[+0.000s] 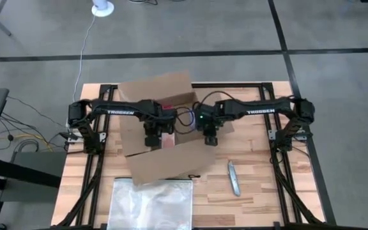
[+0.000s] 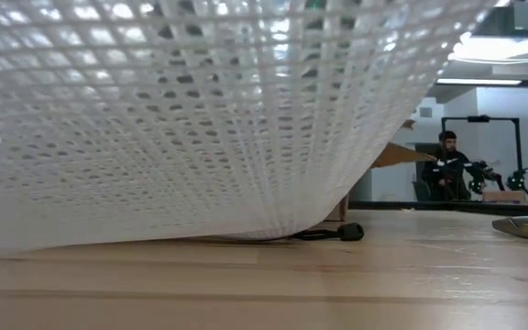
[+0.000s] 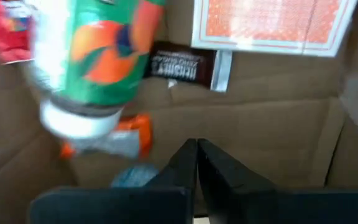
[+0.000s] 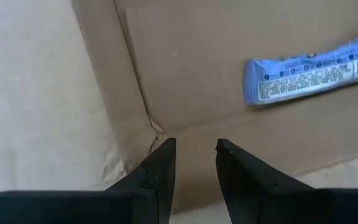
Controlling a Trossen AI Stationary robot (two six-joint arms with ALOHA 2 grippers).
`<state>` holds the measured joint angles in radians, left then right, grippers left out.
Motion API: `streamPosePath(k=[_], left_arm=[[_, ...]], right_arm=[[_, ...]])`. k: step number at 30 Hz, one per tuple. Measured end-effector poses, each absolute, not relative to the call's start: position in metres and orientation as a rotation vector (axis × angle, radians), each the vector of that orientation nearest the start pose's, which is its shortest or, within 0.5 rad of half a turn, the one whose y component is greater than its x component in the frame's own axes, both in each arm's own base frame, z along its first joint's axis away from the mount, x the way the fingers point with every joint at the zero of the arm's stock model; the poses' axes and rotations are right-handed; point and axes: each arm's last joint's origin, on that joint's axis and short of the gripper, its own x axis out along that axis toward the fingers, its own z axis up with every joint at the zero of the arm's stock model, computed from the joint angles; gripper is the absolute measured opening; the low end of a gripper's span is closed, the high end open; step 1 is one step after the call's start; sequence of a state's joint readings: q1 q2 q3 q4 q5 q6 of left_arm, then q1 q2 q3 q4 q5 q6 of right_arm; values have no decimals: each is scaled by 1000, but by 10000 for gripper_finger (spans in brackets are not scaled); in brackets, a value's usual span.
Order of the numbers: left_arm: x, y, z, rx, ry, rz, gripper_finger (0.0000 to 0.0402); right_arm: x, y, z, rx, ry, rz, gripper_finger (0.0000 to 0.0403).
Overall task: Unpack boxes
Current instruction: Open the box using the cutter
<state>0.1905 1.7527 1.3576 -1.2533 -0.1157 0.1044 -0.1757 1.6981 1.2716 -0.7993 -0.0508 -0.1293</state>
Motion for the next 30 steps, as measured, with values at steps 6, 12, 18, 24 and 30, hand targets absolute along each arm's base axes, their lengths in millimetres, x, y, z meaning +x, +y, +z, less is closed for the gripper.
streamPosePath(k=[6,12,18,24,30], left_arm=[[302,63,253,8,1692,216,0],[302,64,274,0,1689,282,0],[304,65,302,6,1639,337,0],[303,66,317,3,1621,375,0],[297,65,329,-34,1582,422,0]], right_arm=[[317,-69,235,24,1267,-84,102],[303,-75,239,68,1342,-132,102],[293,-78,238,61,1436,-184,102],[285,-78,240,84,1486,-200,102],[267,-77,251,119,1553,-259,102]])
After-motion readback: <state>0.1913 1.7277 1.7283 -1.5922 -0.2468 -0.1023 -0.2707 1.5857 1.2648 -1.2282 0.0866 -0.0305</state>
